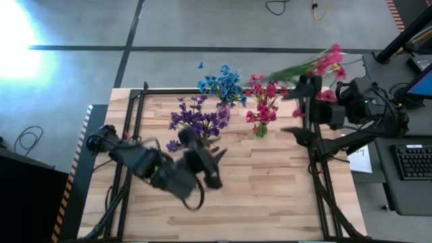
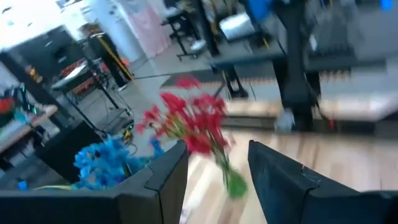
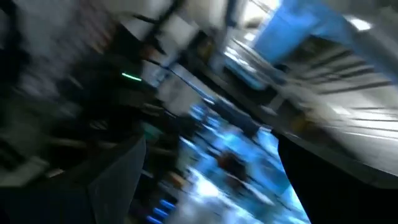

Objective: Sort flowers into vase by color
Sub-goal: Put the pink flowers into the green vase

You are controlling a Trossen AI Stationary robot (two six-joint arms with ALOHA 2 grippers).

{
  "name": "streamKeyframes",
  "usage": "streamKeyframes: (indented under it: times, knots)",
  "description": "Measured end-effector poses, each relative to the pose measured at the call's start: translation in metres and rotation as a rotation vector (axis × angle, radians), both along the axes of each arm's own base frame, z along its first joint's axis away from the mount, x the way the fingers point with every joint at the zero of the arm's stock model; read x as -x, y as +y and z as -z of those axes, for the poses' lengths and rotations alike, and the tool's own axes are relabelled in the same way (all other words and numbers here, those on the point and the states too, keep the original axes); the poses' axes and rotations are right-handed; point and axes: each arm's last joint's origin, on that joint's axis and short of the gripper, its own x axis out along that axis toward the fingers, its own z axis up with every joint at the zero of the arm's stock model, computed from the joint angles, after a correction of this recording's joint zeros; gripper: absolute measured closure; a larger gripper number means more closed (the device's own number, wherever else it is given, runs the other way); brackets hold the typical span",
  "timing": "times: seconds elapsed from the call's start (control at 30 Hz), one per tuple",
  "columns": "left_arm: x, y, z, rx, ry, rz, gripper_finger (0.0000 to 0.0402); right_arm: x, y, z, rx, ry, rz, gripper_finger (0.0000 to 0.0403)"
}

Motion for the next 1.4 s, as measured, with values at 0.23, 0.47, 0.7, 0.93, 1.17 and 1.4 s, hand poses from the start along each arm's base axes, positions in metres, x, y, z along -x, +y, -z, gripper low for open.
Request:
streamKeyframes:
  times: [0.23,0.47,0.7,0.93,1.17,1.4]
  knots:
    - [0.003,0.018,-0.037,0.082,-0.056,0.144,0.0222,-0.002,0.006,0.01,-0.104,0.159,-0.265,0.0044]
    - [-0.018,0.024,-0.027,0.038,-0.053,0.218,0.0163,-0.018,0.014,0.033,-0.1,0.373,-0.291,0.0044]
    - [-0.038,0.023,-0.001,-0.019,-0.057,0.173,0.0136,-0.033,0.032,0.051,-0.069,0.506,-0.353,0.0044]
    - [-0.049,0.017,0.029,-0.033,-0.06,0.143,0.0138,-0.039,0.046,0.058,-0.053,0.555,-0.402,0.0044]
    - [-0.057,0.017,0.047,-0.023,-0.123,0.114,0.0139,-0.05,0.063,0.068,-0.035,0.604,-0.454,0.0044]
    - [-0.062,0.014,0.059,0.027,-0.137,0.101,0.014,-0.064,0.077,0.08,-0.02,0.659,-0.484,0.0044]
